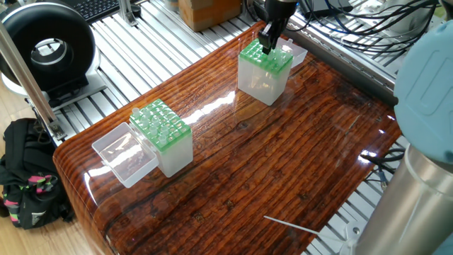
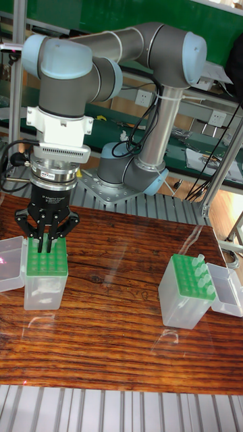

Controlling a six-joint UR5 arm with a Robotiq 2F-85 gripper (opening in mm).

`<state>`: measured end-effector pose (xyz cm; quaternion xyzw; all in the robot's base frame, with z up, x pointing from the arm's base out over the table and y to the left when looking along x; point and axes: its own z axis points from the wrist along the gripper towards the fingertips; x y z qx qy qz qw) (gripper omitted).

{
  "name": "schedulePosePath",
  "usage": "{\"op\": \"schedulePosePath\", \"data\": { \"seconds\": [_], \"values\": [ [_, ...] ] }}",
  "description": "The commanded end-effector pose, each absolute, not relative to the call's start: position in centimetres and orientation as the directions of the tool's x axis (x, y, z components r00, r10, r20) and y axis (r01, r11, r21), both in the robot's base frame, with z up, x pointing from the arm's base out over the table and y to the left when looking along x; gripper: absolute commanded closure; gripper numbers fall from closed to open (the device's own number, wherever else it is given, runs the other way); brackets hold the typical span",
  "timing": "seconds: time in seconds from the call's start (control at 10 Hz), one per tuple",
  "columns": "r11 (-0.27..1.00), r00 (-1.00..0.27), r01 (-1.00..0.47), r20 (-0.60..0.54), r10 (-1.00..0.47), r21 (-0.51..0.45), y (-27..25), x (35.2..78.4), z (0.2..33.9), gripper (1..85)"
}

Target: Transfer all large pipette tips from one holder to another

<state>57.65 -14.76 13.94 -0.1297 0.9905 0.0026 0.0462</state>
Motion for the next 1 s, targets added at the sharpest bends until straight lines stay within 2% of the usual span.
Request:
{"op": "schedulePosePath", "data": {
  "seconds": [0.0, 0.4, 0.6, 0.7, 0.9],
  "values": [
    [0.969, -0.964, -0.248, -0.100, -0.247, 0.000, -14.3, 57.8, 14.3, 72.3],
    [0.968, -0.962, -0.252, -0.103, -0.252, -0.012, -14.4, 58.1, 14.9, 74.3],
    [0.968, -0.963, -0.249, -0.101, -0.250, -0.021, -14.4, 57.8, 15.3, 78.0],
    [0.969, -0.965, -0.245, -0.096, -0.246, -0.024, -14.5, 57.5, 15.6, 84.3],
    [0.970, -0.966, -0.242, -0.089, -0.242, -0.006, -14.2, 57.0, 16.4, 84.7]
  ]
}}
